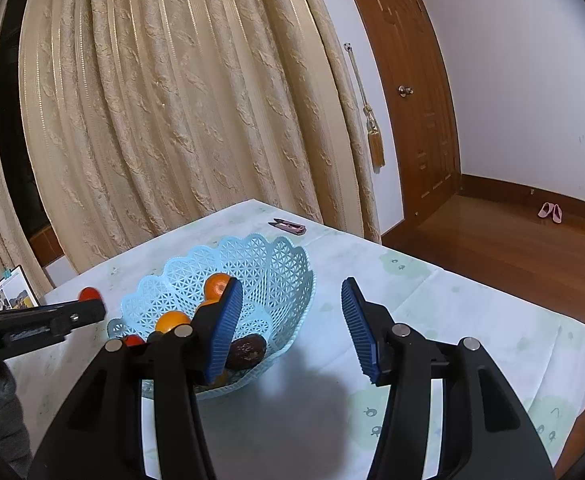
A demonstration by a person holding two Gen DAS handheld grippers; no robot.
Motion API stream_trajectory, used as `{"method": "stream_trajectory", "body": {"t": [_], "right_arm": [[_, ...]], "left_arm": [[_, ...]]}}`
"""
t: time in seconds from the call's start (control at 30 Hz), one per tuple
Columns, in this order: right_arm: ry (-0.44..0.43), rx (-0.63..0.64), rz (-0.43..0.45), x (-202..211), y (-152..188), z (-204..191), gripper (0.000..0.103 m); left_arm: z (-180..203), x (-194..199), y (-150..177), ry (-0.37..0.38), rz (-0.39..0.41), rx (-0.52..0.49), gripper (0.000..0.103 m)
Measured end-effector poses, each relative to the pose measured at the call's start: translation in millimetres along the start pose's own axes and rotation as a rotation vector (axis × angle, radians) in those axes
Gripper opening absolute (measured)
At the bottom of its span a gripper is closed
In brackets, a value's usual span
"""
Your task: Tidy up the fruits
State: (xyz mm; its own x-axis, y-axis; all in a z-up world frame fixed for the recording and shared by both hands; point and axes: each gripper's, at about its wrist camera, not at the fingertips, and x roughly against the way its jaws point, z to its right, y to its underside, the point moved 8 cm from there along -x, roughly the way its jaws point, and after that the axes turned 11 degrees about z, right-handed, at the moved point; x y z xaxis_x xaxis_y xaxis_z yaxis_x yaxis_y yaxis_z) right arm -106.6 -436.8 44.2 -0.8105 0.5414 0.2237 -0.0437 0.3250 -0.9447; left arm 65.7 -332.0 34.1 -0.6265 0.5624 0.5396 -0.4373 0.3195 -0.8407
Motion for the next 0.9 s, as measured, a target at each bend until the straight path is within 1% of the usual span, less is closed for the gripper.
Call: {"method": "stream_trajectory", "body": {"t": [0.13, 0.2, 0.27, 0.3, 0.37, 0.4, 0.43, 0.47, 0.5, 0.57, 0.63, 0.67, 0.73, 0.8, 0.83, 0.9], "right_arm": [[-0.001, -0.002, -0.003, 0, 0, 0, 0.053], [-0.003, -0.004, -0.002, 0, 0, 0, 0.055], [-0.002, -0.008, 0.003, 1, -1, 1, 0.064], [-0.003, -0.011, 0.008, 1, -2, 0, 0.065], [-0.005, -0.013, 0.011, 1, -2, -1, 0.066], [-0.006, -0.016, 0.012, 1, -2, -1, 0.068], [-0.006, -0.020, 0.013, 1, -2, 0, 0.072], [-0.004, -0.027, 0.019, 2, -3, 1, 0.076], [-0.001, -0.032, 0.025, 3, -4, 2, 0.077], [0.003, -0.041, 0.034, 5, -5, 4, 0.080], [0.005, -0.048, 0.038, 5, -6, 5, 0.085], [0.005, -0.049, 0.039, 6, -6, 6, 0.085], [0.001, -0.048, 0.039, 5, -6, 5, 0.086], [-0.011, -0.042, 0.036, 6, -5, 2, 0.090], [-0.018, -0.038, 0.036, 6, -5, 1, 0.094], [-0.036, -0.020, 0.036, 8, -4, -5, 0.096]], "left_arm": [[6, -11, 2, 0.011, -0.013, -0.002, 0.028], [6, -14, 4, 0.011, -0.022, 0.006, 0.032], [4, -14, 4, 0.010, -0.021, 0.016, 0.057], [1, -12, 3, 0.001, -0.004, 0.019, 0.059], [-1, -7, 0, 0.000, 0.005, 0.026, 0.060], [-5, -4, -1, -0.003, 0.014, 0.037, 0.066], [-7, -1, -3, -0.010, 0.021, 0.040, 0.070], [-11, 5, -5, -0.029, 0.042, 0.041, 0.077], [-15, 9, -6, -0.046, 0.056, 0.040, 0.084], [-23, 21, -10, -0.095, 0.094, 0.034, 0.089], [-28, 28, -11, -0.131, 0.113, 0.027, 0.091], [-31, 33, -11, -0.161, 0.124, 0.016, 0.093], [-33, 39, -12, -0.193, 0.138, -0.002, 0.094], [-34, 45, -13, -0.214, 0.155, -0.009, 0.095], [-35, 48, -14, -0.219, 0.159, -0.009, 0.095], [-36, 51, -13, -0.222, 0.169, -0.009, 0.095]]}}
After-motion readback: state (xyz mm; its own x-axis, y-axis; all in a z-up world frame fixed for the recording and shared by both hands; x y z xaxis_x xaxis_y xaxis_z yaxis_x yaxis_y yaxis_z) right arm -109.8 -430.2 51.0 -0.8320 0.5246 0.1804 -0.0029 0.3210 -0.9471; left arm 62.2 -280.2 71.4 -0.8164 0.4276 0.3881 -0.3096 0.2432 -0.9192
